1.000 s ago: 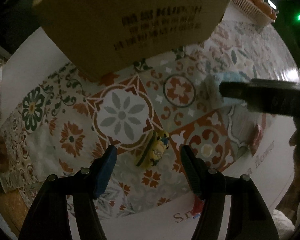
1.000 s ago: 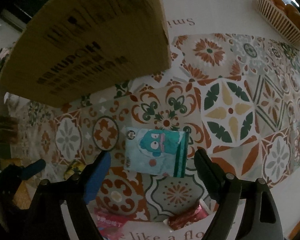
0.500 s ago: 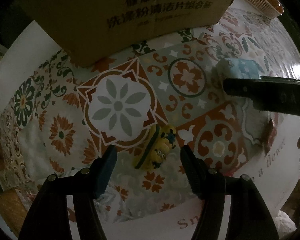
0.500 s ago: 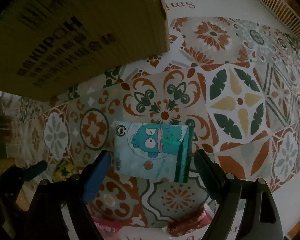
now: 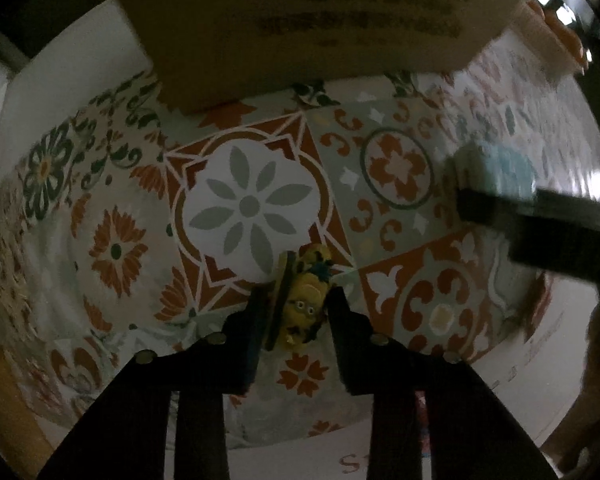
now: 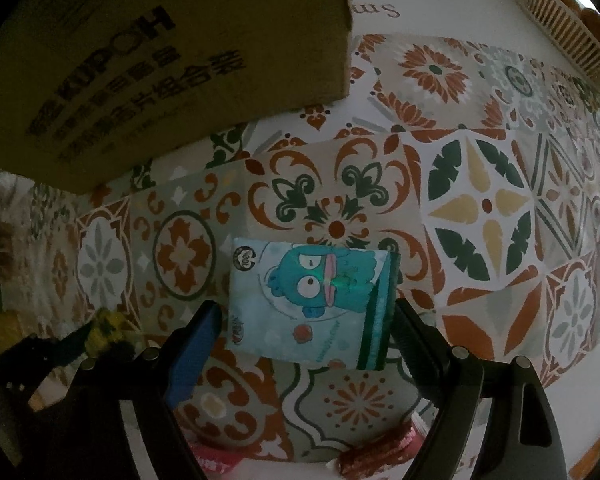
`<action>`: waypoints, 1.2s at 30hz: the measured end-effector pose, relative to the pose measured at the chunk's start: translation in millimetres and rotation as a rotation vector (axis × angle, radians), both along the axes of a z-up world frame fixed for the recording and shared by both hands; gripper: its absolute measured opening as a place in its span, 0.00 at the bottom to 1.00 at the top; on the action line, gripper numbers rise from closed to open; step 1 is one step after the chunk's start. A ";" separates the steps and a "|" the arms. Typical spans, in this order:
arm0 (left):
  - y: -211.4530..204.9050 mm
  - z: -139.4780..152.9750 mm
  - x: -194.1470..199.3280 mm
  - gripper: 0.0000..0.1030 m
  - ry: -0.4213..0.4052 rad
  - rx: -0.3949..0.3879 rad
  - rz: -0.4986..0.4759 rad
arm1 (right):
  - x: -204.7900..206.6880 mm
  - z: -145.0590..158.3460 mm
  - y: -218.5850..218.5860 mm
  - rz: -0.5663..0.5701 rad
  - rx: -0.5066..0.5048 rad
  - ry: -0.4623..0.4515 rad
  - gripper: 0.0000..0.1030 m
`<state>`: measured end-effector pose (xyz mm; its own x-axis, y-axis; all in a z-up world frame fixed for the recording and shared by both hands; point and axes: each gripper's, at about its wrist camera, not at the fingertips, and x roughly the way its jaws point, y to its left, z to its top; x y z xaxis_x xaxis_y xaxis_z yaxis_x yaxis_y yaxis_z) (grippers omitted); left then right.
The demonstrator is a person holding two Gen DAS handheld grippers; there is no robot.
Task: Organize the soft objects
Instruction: 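Grasp the yellow Minion figure with the left tool while the right tool grasps the tissue pack, then lift the Minion figure and tissue pack and carry both over the cardboard box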
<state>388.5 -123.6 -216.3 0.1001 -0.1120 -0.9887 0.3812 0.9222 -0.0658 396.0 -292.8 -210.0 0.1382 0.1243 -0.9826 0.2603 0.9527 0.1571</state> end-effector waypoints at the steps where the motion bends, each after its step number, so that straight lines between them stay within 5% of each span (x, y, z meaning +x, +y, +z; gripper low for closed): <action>1: 4.4 -0.6 2.6 0.28 0.022 0.005 0.016 | -0.1 -0.5 2.1 0.006 -0.003 -0.003 0.81; 4: 16.5 2.1 2.9 0.26 0.022 -0.043 0.067 | -3.5 2.4 7.5 0.019 -0.022 -0.010 0.74; 11: 35.2 1.5 -9.2 0.24 -0.001 -0.141 0.129 | -13.4 4.1 12.2 0.023 -0.018 -0.044 0.73; 36: 50.3 116.4 -39.5 0.24 -0.259 -0.162 0.163 | -59.3 89.6 -11.2 0.028 -0.005 -0.247 0.73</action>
